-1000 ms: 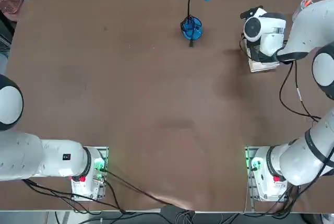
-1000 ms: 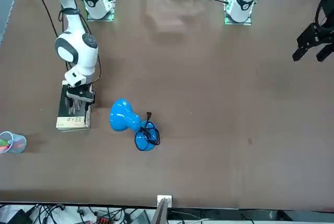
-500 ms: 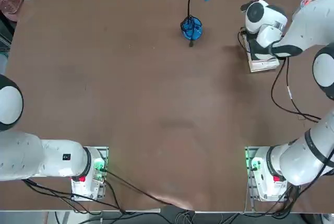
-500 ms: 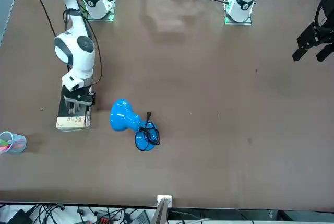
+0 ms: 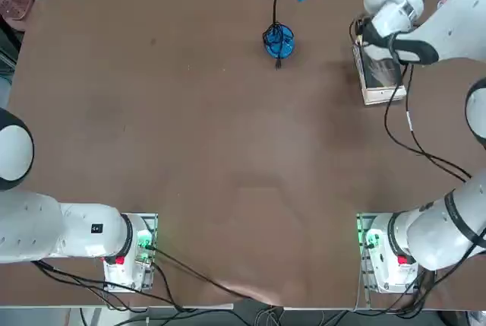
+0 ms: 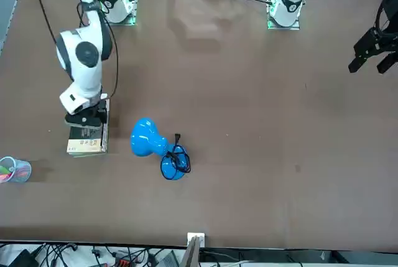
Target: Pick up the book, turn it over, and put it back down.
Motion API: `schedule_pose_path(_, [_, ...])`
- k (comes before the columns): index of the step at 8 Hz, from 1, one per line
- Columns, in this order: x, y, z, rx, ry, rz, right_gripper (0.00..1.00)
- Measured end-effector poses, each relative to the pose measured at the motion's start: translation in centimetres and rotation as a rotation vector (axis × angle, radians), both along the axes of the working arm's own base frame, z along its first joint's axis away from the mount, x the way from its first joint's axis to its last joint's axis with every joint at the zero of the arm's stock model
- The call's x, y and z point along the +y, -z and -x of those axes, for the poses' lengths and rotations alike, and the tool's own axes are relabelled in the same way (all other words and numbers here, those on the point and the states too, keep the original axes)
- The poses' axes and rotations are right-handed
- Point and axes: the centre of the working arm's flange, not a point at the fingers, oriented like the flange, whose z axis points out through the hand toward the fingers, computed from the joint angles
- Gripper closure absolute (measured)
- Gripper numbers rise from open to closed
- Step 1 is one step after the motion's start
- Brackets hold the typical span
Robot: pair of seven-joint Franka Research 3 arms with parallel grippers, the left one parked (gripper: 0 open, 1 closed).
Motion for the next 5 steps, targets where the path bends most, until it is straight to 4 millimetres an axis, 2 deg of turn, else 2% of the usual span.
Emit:
schedule_pose_path(3, [-1.9, -9.9, 0.0, 0.16, -0.016, -0.081, 0.0])
schedule_pose_path(5, [-5.0, -15.6, -0.3, 0.251, -0.049, -0.198, 0.0])
